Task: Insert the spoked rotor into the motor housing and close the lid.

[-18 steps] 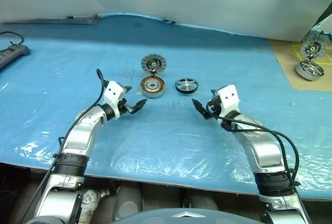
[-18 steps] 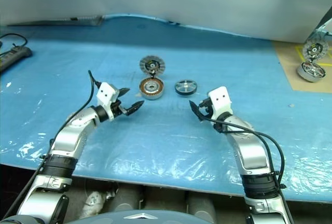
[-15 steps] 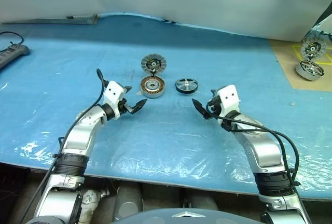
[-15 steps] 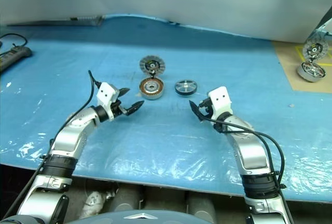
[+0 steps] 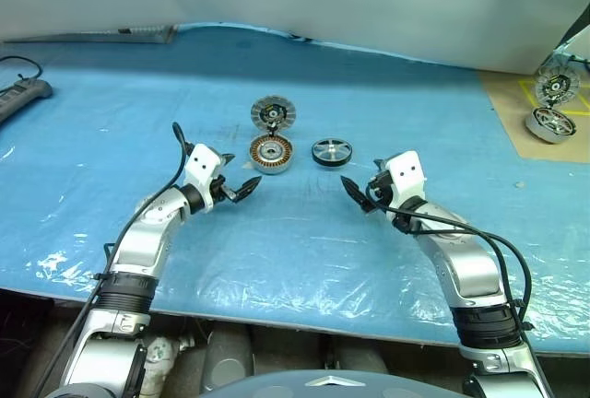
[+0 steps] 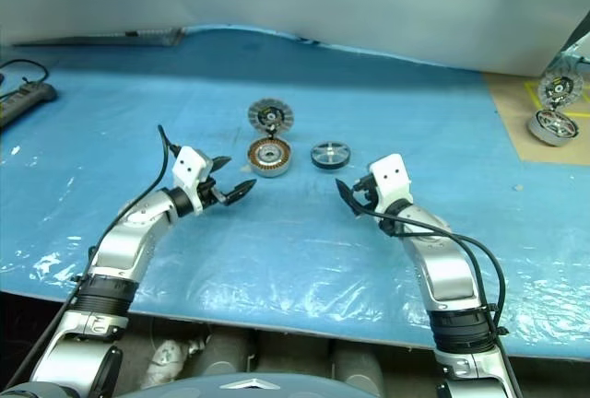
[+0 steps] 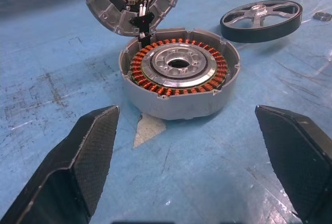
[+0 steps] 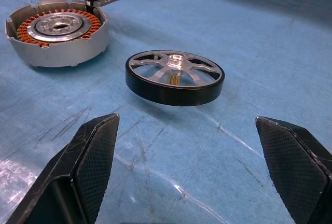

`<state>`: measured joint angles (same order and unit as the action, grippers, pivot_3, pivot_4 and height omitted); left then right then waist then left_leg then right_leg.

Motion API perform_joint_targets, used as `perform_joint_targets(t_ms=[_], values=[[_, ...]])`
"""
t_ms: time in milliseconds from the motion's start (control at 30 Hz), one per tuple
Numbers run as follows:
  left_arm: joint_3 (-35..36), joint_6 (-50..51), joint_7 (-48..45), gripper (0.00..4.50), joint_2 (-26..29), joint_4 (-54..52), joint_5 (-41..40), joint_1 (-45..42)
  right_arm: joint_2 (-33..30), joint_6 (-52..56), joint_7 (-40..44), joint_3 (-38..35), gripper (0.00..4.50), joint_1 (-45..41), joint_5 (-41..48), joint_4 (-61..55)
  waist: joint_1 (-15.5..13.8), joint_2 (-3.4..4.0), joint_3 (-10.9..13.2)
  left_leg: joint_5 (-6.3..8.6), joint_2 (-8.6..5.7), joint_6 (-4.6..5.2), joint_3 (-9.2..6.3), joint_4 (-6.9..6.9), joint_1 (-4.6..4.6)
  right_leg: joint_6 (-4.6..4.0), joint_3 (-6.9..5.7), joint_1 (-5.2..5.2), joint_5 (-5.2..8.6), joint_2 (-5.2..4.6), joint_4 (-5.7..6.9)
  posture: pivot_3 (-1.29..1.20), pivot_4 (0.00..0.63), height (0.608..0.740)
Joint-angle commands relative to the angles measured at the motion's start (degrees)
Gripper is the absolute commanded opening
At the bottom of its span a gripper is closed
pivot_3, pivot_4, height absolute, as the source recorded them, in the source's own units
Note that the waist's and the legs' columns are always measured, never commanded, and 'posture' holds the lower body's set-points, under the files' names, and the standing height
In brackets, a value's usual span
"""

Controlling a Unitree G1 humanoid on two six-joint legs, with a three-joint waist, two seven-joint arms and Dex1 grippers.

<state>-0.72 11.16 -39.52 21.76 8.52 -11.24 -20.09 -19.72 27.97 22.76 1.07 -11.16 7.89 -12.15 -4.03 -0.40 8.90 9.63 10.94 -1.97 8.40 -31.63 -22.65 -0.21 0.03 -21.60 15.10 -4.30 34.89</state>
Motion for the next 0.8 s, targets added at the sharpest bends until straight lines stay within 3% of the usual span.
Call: perform_joint_targets(t_ms=[33, 567, 800], values=[[-0.17, -0.55, -0.15, 4.50, 0.30, -1.41, 0.08, -1.06, 0.02, -1.32, 0.04, 0.18, 4.48, -0.70, -0.20, -0.98, 0.00, 0.00, 0.00, 0.00, 0.00, 0.00, 0.00, 0.00, 0.00, 0.00, 0.00, 0.00, 0.00, 0.00, 0.00, 0.00, 0.150, 0.740], [-0.99, 0.97, 0.07, 4.50, 1.24, -1.66, 1.63, -2.61, 0.39, -3.04, -0.23, 0.85, 4.48, -0.81, -0.41, -0.36, 0.00, 0.00, 0.00, 0.00, 0.00, 0.00, 0.00, 0.00, 0.00, 0.00, 0.00, 0.00, 0.00, 0.00, 0.01, 0.00, 0.150, 0.740], [-4.37, -2.60, -5.10, 4.50, 4.67, 3.02, 4.88, -9.22, 1.81, -7.31, -0.10, 1.66, 4.48, 0.17, -0.67, 0.61, -0.06, 0.00, 0.00, -0.01, 0.00, 0.01, 0.00, -0.03, 0.00, 0.00, 0.00, 0.00, 0.00, 0.00, 0.04, 0.00, 0.150, 0.740]])
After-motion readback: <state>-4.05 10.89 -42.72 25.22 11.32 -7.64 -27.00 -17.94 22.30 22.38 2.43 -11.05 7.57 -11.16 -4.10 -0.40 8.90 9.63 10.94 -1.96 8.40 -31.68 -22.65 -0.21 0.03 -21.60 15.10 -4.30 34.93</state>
